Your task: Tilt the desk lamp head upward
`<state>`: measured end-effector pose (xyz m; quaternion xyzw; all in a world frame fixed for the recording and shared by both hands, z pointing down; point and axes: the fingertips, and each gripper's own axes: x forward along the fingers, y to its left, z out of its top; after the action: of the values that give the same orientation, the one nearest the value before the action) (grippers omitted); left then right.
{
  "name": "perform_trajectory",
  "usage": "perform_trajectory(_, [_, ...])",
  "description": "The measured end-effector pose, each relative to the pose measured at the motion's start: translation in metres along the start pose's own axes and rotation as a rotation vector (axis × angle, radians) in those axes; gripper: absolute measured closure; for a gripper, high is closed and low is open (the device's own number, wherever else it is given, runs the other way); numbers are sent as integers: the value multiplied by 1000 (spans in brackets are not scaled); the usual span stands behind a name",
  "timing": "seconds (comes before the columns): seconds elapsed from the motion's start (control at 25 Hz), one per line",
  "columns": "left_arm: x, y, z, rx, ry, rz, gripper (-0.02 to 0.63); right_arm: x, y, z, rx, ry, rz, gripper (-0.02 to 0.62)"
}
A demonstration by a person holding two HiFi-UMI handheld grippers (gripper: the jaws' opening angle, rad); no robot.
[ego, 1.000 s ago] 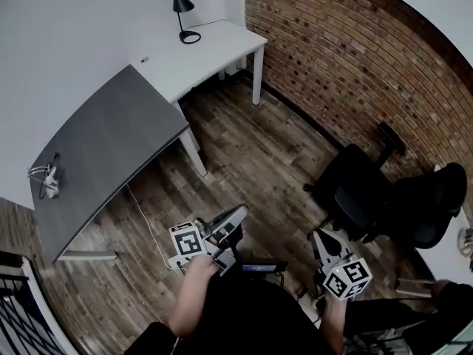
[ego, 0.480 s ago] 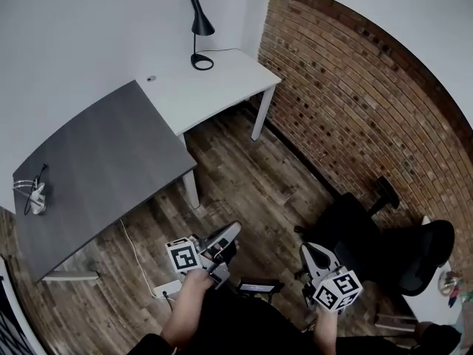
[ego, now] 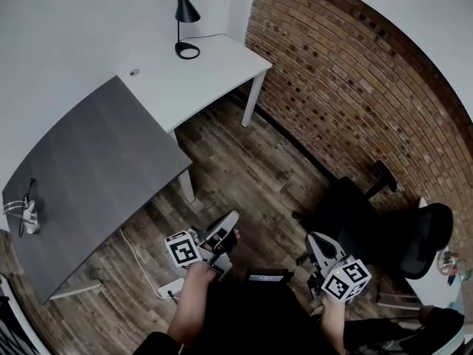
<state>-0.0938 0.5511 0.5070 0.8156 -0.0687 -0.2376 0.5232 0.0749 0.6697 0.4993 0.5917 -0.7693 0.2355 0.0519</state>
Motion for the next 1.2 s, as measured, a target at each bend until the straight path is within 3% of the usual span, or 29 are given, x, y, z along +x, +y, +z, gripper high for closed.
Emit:
perform_trajectory(0.2, [8,6,7,2,7,13,594,13,-12,0,42,7,8,580])
perform_trajectory(0.52, [22,28,28,55,-48,107,594,66,-44,9,100,7,137,580])
perform_trajectory(0.8, [89,44,50,141,-44,162,594,117,-106,48,109,-22,235,580])
perform_trajectory(1.2, [171,63,39,177,-38,207,592,141,-198,76,140,-4,323,580])
